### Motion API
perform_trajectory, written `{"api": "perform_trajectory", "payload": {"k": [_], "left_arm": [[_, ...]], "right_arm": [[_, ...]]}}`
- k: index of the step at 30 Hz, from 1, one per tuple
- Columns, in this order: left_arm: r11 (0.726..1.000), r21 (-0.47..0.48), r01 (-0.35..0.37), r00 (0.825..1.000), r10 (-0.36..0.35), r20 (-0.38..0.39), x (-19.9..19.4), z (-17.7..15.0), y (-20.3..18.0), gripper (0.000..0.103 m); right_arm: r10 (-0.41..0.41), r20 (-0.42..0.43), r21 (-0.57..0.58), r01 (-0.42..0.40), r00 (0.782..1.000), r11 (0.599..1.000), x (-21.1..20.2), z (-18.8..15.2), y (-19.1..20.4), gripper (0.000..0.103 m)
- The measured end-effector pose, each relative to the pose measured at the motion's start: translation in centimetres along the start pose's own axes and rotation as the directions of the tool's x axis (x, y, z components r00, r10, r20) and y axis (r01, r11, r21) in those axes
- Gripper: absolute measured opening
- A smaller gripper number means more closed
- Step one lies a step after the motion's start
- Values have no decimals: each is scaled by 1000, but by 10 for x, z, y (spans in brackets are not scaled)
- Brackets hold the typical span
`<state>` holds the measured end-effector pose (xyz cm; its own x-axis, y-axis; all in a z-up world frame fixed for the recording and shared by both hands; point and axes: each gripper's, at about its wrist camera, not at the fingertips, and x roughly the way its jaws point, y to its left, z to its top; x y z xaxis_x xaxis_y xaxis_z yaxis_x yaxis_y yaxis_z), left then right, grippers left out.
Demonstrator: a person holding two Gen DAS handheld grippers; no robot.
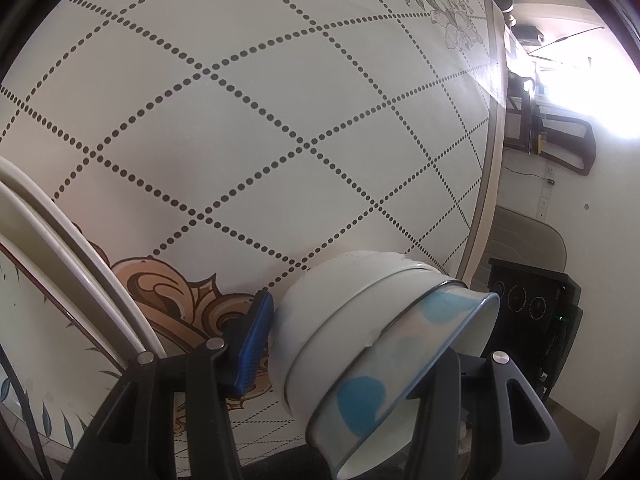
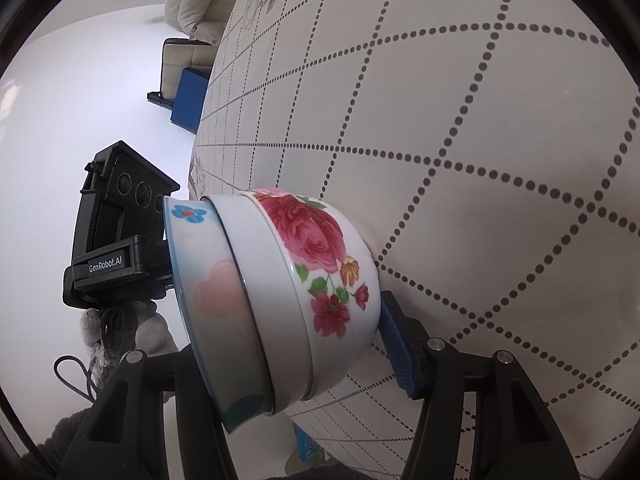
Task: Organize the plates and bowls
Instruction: 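Lift the bowl stack and carry it over the plate stack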
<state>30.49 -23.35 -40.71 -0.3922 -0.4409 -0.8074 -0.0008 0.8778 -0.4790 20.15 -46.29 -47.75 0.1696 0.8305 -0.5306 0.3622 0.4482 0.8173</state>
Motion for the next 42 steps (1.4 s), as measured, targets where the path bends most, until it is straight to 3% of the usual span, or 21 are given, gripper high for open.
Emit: {"api": "perform_trajectory", "payload": {"k": [42], "left_arm": [[999, 33, 20, 994, -23, 106, -37, -17, -11, 47]], "right_arm": [[-42, 17, -117, 43, 999, 992, -2, 15, 45, 61]]}}
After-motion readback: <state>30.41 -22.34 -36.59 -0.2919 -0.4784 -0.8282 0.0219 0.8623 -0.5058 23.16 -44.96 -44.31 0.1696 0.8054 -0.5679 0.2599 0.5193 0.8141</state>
